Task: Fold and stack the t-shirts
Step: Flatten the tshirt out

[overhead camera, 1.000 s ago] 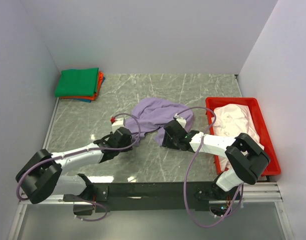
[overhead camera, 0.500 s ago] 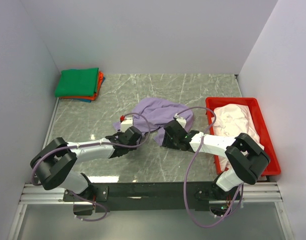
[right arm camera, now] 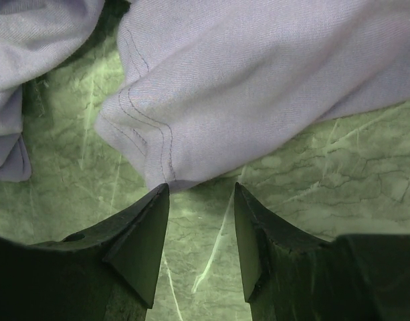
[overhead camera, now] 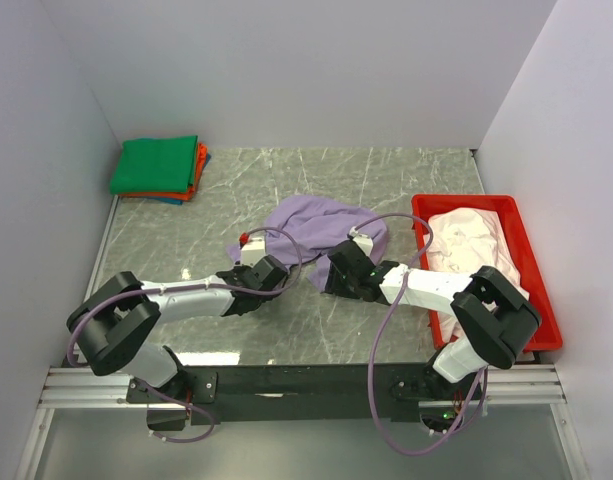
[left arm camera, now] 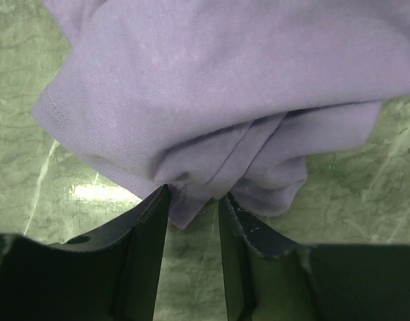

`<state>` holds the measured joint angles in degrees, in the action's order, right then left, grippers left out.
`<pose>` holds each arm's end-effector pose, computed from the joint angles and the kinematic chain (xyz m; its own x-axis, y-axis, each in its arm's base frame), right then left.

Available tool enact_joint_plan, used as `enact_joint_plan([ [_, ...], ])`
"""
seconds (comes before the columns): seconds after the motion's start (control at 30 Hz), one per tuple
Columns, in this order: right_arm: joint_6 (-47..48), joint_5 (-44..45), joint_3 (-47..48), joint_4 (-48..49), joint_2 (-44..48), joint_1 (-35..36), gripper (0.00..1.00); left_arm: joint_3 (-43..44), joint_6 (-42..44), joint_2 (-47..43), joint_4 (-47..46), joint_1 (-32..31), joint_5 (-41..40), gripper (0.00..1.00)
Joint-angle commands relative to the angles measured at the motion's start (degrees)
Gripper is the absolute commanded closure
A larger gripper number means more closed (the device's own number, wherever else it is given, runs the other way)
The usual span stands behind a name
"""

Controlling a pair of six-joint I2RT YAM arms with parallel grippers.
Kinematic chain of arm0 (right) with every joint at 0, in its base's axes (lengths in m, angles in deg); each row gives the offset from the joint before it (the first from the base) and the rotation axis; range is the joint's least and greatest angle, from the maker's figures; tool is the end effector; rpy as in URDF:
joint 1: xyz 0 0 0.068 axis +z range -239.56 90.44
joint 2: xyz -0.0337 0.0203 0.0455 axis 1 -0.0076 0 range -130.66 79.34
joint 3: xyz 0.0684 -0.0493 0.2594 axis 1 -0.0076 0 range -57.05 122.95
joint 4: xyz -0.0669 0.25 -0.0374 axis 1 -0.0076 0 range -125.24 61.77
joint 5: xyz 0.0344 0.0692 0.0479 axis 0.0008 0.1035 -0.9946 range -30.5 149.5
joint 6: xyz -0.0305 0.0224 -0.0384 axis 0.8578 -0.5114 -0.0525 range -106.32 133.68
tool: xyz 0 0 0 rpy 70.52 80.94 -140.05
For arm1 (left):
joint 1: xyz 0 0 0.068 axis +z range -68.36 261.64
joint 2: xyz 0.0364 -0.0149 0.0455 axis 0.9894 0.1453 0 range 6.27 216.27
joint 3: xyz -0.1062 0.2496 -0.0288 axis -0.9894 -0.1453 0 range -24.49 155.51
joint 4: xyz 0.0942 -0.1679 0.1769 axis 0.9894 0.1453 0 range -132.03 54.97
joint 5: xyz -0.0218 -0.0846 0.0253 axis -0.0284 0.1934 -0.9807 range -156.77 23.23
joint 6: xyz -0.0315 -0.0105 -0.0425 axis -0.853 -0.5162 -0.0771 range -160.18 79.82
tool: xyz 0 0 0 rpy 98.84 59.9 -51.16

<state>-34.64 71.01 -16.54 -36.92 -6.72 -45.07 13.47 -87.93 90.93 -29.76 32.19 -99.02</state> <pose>0.2047 0.1912 0.1555 -0.8357 0.2048 -0.5096 0.0308 0.9439 0.3288 0.1840 -0.1859 0.1500 -0.7179 -0.1238 -0.6851 -0.1003 0.9922 -0.0741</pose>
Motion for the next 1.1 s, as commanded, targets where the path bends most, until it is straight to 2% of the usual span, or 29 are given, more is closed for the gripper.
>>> enact_joint_plan([
  [0.0, 0.41, 1.85, 0.09, -0.28, 2.04, 0.34, 0.5, 0.37, -3.14, 1.82, 0.82, -0.56, 0.96, 0.6],
  [0.03, 0.33, 2.03, 0.09, -0.54, 2.39, 0.42, 0.49, -0.07, -3.84, 1.73, 0.91, -0.65, 1.05, 0.67],
  [0.1, 0.33, 2.29, 0.01, -0.72, 2.74, 0.42, 0.5, -0.16, -4.54, 0.95, 1.35, -0.73, 1.4, 0.75],
  [0.13, 0.33, 2.38, -0.08, -0.8, 3.09, 0.42, 0.5, -0.34, -4.81, -0.36, 1.7, -0.73, 1.31, 0.85],
  [0.23, 0.24, 2.64, -0.34, -1.07, 3.88, 0.42, 0.5, 0.01, -5.16, -3.96, 3.72, -0.82, 0.61, 0.99],
  [0.6, -0.9, 4.22, -1.14, -1.86, 5.12, 0.33, 0.48, 1.77, -6.83, -18.99, 12.6, -0.73, -4.22, 0.99],
  [1.0, -0.2, 6.42, 4.05, -0.63, -2.97, 0.33, 0.47, 0.54, -7.98, -26.04, 15.32, -0.47, -5.01, 0.99],
  [1.07, -0.2, 7.29, 4.84, -0.54, -4.54, 0.34, 0.5, 0.63, -7.98, -26.56, 15.5, -0.38, -5.1, 0.99],
])
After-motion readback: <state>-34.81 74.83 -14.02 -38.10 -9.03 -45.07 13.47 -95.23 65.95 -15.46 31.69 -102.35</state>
